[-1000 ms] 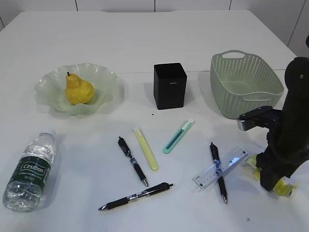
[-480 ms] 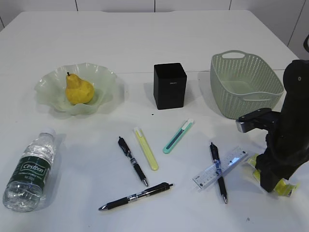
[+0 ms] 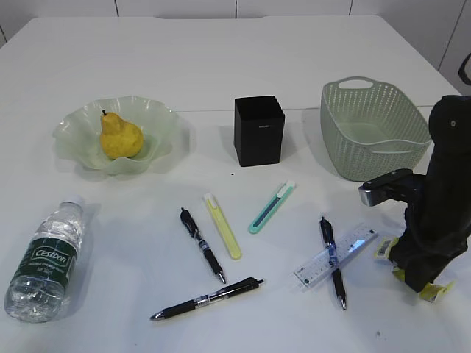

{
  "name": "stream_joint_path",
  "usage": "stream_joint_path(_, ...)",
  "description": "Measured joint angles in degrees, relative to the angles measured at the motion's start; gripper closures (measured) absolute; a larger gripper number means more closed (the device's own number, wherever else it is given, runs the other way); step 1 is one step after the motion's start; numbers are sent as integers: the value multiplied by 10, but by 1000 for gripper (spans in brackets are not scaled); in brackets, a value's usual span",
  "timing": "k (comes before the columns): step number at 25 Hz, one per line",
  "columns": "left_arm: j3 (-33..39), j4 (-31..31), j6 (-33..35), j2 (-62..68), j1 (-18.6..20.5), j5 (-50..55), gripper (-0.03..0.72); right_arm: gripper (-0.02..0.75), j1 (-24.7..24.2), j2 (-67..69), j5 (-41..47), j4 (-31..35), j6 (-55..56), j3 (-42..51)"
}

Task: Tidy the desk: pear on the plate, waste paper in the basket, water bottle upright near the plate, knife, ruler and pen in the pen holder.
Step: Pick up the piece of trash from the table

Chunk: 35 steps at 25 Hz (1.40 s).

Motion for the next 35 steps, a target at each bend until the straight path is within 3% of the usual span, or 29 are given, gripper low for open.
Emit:
stream_joint_path(10, 0, 0, 0, 0, 0, 0, 178, 726, 0, 0, 2, 0, 7, 0)
stream_joint_path(35, 0, 0, 0, 0, 0, 0, 178, 740, 0, -53, 19, 10, 12, -10)
